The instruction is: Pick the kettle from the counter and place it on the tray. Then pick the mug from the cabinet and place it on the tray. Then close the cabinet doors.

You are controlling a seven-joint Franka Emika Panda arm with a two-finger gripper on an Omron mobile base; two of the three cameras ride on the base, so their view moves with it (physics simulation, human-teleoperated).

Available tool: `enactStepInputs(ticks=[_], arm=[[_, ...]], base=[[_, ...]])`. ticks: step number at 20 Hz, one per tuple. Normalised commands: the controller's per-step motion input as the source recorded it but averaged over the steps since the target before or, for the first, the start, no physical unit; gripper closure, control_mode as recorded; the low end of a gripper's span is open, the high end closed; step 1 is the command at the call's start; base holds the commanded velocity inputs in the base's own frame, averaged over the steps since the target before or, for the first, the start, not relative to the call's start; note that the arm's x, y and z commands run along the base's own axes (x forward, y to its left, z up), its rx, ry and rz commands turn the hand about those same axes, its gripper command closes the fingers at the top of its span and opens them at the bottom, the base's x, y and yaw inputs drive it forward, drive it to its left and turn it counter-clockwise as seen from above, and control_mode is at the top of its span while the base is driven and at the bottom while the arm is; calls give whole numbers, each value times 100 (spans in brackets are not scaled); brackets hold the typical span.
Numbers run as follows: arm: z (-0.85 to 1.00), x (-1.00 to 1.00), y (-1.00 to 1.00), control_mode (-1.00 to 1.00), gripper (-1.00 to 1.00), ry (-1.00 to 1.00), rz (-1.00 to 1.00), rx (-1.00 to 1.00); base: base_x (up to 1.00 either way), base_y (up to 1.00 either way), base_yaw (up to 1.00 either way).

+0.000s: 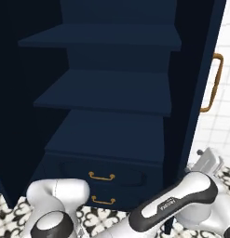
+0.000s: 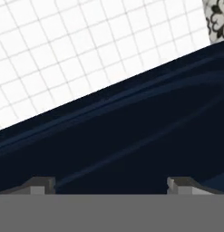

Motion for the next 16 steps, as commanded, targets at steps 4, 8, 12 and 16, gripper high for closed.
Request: enactStepInputs(ticks=[4,8,12,16], arm=[[-27,57,-57,-100,-100,0,14,11],[-20,46,-37,-100,-100,0,15,1],[-19,58,-5,-100,-100,1,13,0],[-15,66,27,-100,-100,13,6,0]], base=[[0,0,0],[0,0,0],[0,0,0],[0,0,0]])
